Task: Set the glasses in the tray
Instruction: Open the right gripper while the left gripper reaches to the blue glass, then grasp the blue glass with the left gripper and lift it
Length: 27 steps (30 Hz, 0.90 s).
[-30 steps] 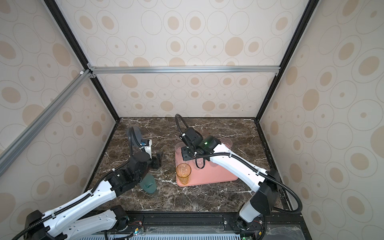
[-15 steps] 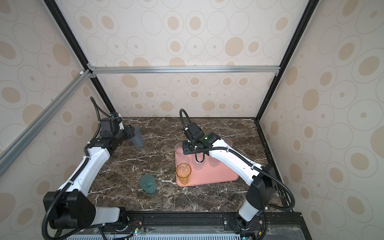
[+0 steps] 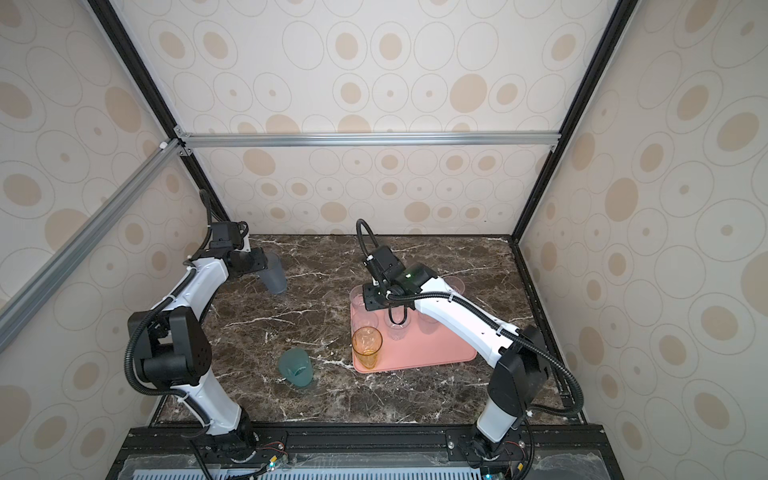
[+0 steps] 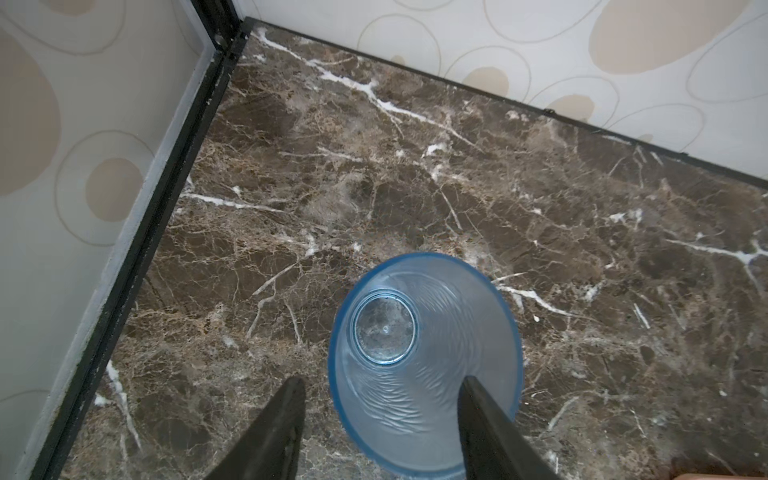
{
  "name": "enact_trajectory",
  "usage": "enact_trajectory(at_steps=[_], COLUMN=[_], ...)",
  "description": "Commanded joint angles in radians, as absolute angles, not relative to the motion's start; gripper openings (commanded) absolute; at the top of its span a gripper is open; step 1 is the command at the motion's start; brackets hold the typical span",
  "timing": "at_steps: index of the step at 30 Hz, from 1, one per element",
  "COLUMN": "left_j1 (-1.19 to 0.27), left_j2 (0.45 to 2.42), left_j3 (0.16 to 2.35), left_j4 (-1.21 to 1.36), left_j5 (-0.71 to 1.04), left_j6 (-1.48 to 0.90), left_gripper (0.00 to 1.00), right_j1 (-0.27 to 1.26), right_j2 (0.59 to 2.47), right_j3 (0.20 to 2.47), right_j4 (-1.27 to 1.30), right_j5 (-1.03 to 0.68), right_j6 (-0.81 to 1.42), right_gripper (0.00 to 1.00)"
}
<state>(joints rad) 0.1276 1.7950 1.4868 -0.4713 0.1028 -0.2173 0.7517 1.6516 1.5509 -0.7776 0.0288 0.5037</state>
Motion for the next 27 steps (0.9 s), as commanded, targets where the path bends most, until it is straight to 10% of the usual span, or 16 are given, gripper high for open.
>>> enact_trajectory(at_steps=[1,19,27], left_j1=[0.137,0.137,0.129], left_j2=[1.823,1.985,1.838], left_j3=[1.572,1.711,1.671], left_j4=[-0.513,-0.579,-0.584], left_j5=[0.081,0.072,0.099], left_j6=[-0.170,-0.119,-0.147], left_gripper=[0.54,0.06,0.00], right_j1=[0.753,0.753,0.753], right_j2=[1.674,1.732,1.720], right_j3=[1.552,1.605,1.644], right_j4=[-0.788,-0.806,-0.819], right_j5=[0.027,0.014,0.017], right_j6=[0.495,0.485,0.482], right_gripper=[0.43,0.42,0.41])
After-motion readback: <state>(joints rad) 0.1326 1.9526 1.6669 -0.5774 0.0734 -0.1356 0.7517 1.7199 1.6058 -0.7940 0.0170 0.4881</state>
